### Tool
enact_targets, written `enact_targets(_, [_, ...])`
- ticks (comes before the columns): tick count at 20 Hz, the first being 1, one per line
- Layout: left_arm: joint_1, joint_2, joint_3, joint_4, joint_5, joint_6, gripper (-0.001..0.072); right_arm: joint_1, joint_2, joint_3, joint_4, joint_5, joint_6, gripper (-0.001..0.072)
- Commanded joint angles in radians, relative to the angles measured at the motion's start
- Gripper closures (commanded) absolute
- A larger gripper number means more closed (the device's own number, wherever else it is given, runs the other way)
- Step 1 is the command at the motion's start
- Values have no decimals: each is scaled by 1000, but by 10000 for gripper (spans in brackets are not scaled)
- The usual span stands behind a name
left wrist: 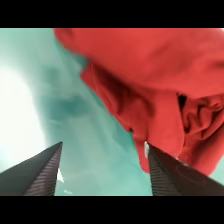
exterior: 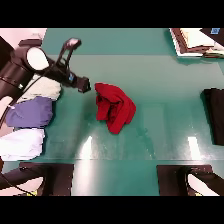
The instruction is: Fold the shirts.
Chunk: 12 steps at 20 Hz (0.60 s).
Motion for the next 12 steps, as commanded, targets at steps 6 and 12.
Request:
enact_targets(6, [43,-163,-273,-483,324,157,96,1,-3,0,0,18,1,697])
enact_targets(12, [29,-237,-256,-535,388,183,663,0,28,-193,0,26,2,697])
